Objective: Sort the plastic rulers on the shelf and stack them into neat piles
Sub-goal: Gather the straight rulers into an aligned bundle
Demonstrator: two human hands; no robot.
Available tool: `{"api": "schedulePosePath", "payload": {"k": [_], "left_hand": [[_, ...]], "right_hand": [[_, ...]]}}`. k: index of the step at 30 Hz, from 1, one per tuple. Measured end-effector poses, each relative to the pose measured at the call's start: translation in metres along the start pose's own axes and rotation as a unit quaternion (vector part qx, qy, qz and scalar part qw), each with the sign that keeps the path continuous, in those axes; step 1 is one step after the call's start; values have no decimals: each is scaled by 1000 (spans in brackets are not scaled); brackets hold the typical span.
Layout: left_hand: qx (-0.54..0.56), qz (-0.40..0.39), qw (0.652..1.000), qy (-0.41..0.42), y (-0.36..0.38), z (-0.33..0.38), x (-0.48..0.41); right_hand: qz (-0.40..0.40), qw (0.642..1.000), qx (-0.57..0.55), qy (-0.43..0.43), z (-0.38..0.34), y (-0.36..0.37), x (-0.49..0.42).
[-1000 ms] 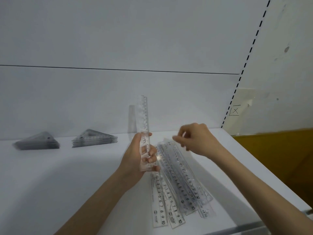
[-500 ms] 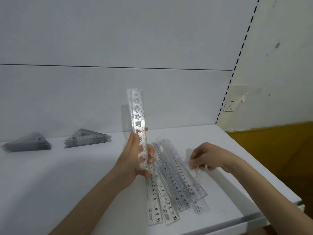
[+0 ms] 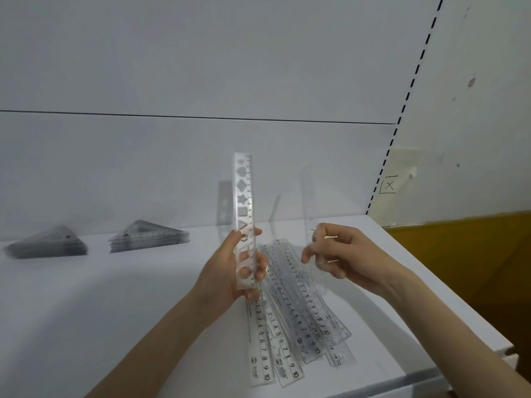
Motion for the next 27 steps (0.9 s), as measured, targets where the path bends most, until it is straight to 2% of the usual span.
{"api": "schedulePosePath", "payload": {"k": [5, 8, 12, 20, 27], "left_hand": [[-3, -18, 1000, -6, 6, 0, 1], [5, -32, 999, -22, 8, -3, 1], [5, -61, 998, -30, 11, -2, 1], [33, -43, 999, 0, 4, 3, 0], [12, -33, 999, -21, 5, 1, 0]], "right_hand": [[44, 994, 50, -91, -16, 27, -14], [75, 991, 60, -94, -15, 43, -25], [108, 980, 135, -104, -22, 51, -34], [126, 968, 196, -92, -26, 52, -40], [145, 913, 359, -131, -29, 50, -44]]}}
Point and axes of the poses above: each hand's wrist, its own x-axis away from the middle knuckle, its own y-axis out of the palm, z = x × y, the point moved 8 cm from there along -x, towards the middle knuckle, and after that the axes turned 8 degrees about x, right-handed, at the moved point
